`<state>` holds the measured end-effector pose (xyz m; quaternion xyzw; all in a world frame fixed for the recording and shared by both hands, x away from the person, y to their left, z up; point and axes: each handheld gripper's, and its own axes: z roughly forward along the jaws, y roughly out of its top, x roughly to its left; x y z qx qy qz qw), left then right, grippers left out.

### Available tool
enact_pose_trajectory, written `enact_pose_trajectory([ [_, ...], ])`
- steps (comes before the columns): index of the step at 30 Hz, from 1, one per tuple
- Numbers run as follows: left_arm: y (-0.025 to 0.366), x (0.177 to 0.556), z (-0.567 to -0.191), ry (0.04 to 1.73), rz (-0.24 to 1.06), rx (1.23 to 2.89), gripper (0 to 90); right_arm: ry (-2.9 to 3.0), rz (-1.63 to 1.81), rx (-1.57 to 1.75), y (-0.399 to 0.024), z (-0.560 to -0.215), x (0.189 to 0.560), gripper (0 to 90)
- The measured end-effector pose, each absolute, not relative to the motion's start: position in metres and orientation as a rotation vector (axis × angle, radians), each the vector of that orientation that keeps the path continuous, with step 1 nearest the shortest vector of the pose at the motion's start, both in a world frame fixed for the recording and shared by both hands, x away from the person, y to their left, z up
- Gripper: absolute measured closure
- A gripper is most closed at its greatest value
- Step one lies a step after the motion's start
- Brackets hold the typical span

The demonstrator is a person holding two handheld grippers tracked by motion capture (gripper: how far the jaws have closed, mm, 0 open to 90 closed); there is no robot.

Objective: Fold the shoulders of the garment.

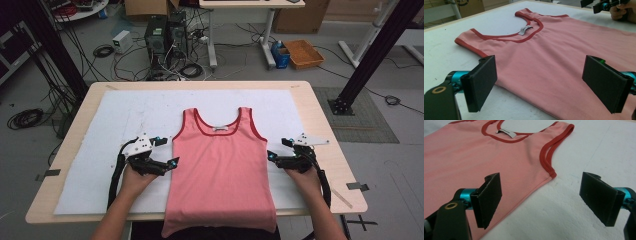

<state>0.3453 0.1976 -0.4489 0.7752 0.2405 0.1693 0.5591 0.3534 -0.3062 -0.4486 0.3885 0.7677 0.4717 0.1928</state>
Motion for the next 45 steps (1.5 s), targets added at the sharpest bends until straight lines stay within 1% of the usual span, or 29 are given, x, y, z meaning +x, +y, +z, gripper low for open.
enact_pose_trajectory([
  [19, 0.197, 0.346, -0.449, 0.600, 0.411, 1.835, 12.7, 2.134, 1.294, 1.133, -0.302, -0.447, 0.354, 17.9],
  [25, 0.197, 0.346, -0.449, 0.595, 0.419, 1.832, 12.7, 2.154, 1.297, 1.111, -0.293, -0.432, 0.359, 17.9],
  [28, 0.196, 0.346, -0.449, 0.592, 0.421, 1.833, 12.6, 2.170, 1.297, 1.120, -0.290, -0.426, 0.365, 17.9],
  [34, 0.198, 0.347, -0.449, 0.610, 0.405, 1.817, 12.7, 2.223, 1.234, 1.170, -0.284, -0.412, 0.393, 17.9],
  [42, 0.199, 0.348, -0.449, 0.621, 0.401, 1.815, 12.7, 2.233, 1.226, 1.210, -0.277, -0.401, 0.420, 17.9],
  [45, 0.199, 0.348, -0.449, 0.621, 0.400, 1.814, 12.7, 2.249, 1.203, 1.241, -0.269, -0.399, 0.439, 17.9],
])
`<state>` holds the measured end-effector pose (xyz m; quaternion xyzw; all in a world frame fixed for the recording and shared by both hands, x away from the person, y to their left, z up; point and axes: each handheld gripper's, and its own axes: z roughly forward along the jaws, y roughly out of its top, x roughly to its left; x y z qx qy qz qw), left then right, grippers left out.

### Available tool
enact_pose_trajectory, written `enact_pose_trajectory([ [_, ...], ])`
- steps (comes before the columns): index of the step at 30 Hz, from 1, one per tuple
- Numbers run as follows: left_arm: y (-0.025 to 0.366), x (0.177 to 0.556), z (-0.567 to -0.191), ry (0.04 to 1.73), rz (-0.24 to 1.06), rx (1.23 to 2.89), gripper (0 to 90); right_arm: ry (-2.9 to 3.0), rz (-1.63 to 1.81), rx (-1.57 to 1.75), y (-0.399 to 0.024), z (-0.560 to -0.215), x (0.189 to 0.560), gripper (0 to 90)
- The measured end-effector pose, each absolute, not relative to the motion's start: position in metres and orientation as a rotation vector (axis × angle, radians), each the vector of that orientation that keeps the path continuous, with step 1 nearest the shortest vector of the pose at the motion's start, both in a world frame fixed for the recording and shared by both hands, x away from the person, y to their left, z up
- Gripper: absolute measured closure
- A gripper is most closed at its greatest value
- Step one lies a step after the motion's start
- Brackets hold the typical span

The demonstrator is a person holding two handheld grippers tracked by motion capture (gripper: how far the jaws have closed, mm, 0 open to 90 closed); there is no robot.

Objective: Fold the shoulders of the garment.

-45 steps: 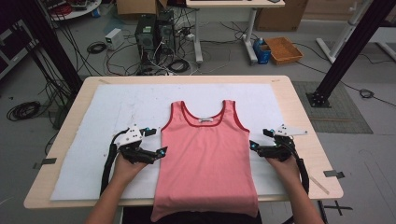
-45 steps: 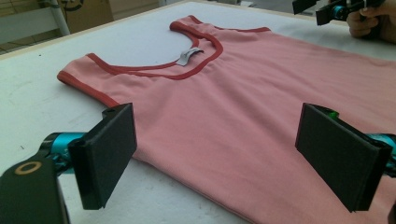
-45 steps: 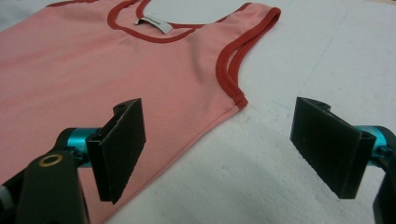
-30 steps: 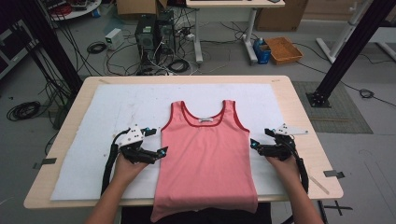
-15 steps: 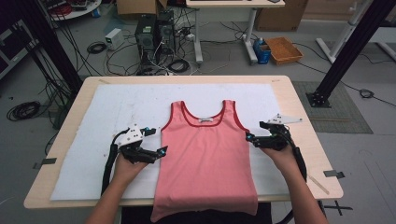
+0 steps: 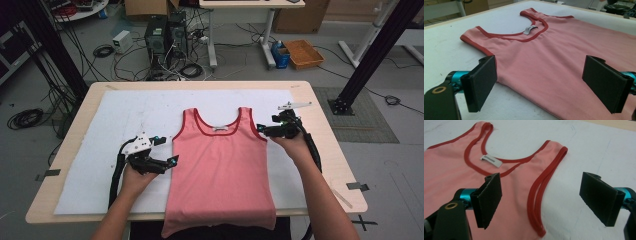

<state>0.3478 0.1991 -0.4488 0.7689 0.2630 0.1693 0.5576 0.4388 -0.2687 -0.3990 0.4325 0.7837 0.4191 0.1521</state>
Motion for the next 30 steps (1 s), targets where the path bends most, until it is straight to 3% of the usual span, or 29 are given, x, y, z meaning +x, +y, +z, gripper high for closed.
enact_pose_trajectory([
  [18, 0.199, 0.349, -0.449, 0.642, 0.389, 1.811, 12.7, 2.265, 1.086, 1.323, -0.235, -0.400, 0.502, 17.9],
  [30, 0.199, 0.350, -0.449, 0.640, 0.385, 1.816, 12.6, 2.297, 0.960, 1.411, -0.214, -0.423, 0.537, 17.9],
])
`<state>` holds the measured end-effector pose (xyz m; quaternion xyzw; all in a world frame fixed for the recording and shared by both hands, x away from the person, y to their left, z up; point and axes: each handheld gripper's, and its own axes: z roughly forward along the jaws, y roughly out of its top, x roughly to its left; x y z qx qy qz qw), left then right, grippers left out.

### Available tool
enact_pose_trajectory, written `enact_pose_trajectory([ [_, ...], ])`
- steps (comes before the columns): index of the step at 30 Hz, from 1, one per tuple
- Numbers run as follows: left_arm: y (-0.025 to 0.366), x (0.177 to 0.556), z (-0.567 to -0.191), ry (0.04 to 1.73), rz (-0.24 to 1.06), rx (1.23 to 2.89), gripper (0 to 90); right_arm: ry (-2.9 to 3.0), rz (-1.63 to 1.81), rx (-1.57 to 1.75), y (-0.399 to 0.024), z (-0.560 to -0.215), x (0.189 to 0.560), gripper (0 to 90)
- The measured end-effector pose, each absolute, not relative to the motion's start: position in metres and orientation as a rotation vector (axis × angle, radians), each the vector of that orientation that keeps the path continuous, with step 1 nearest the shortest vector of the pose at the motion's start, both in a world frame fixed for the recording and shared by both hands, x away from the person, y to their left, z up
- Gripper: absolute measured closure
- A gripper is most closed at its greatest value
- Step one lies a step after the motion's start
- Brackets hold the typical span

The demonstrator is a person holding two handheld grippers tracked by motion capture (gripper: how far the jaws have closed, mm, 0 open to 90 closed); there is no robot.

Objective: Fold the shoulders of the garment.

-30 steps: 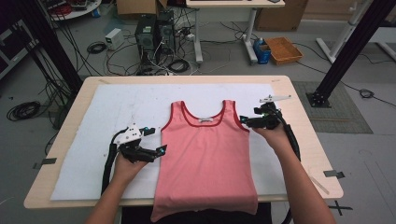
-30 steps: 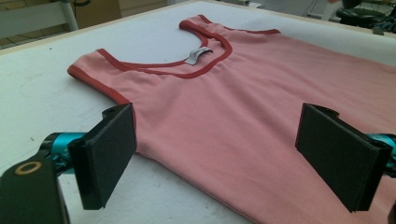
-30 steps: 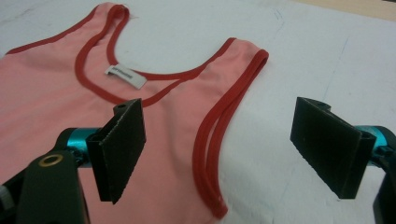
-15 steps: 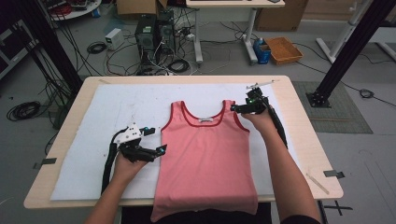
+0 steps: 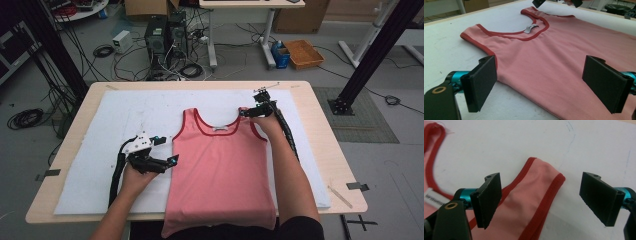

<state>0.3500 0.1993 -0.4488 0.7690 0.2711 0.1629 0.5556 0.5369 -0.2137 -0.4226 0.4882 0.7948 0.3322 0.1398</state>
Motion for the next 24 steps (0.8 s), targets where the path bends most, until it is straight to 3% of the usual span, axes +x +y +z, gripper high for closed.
enact_pose_trajectory([
  [17, 0.198, 0.350, -0.449, 0.632, 0.389, 1.828, 12.7, 2.297, 0.869, 1.449, -0.192, -0.439, 0.553, 18.3],
  [20, 0.198, 0.350, -0.449, 0.632, 0.389, 1.828, 12.6, 2.303, 0.866, 1.436, -0.193, -0.439, 0.553, 20.7],
  [24, 0.198, 0.350, -0.449, 0.632, 0.390, 1.829, 12.6, 2.293, 0.796, 1.410, -0.190, -0.438, 0.551, 30.3],
])
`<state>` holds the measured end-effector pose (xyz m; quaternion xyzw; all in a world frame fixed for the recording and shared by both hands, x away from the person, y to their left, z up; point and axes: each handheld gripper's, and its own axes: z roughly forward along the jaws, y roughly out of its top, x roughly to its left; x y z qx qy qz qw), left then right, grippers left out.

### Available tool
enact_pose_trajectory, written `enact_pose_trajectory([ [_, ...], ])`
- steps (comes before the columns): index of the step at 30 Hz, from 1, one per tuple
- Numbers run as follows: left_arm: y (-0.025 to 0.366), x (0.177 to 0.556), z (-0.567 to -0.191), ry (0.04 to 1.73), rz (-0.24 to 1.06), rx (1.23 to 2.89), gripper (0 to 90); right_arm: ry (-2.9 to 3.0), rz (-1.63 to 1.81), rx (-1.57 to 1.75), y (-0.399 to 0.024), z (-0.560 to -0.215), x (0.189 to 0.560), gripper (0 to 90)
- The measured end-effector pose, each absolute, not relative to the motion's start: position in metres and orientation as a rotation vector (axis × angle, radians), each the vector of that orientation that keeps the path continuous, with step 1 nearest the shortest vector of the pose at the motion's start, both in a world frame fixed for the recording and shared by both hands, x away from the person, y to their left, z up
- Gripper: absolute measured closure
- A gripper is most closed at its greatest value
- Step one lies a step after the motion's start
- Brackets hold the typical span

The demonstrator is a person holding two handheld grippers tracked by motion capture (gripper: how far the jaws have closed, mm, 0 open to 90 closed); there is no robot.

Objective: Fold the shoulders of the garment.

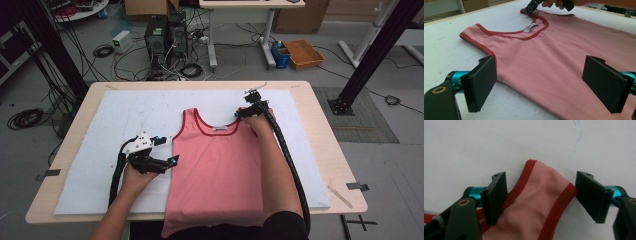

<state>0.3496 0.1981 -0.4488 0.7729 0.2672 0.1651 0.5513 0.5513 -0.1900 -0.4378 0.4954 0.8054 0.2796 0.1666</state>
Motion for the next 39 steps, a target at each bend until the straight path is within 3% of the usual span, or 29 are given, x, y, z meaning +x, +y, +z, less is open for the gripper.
enact_pose_trajectory([
  [3, 0.198, 0.349, -0.449, 0.634, 0.391, 1.827, 12.6, 2.284, 0.793, 1.419, -0.189, -0.437, 0.550, 37.8],
  [9, 0.197, 0.349, -0.449, 0.631, 0.396, 1.838, 12.7, 2.309, 0.791, 1.388, -0.187, -0.433, 0.547, 63.4],
  [15, 0.197, 0.349, -0.449, 0.634, 0.395, 1.836, 12.6, 2.331, 0.798, 1.343, -0.184, -0.430, 0.544, 75.9],
  [26, 0.196, 0.349, -0.449, 0.629, 0.403, 1.842, 12.7, 2.312, 0.906, 1.301, -0.190, -0.407, 0.527, 78.0],
  [39, 0.195, 0.348, -0.449, 0.624, 0.411, 1.848, 12.7, 2.330, 1.057, 1.161, -0.187, -0.391, 0.461, 79.2],
])
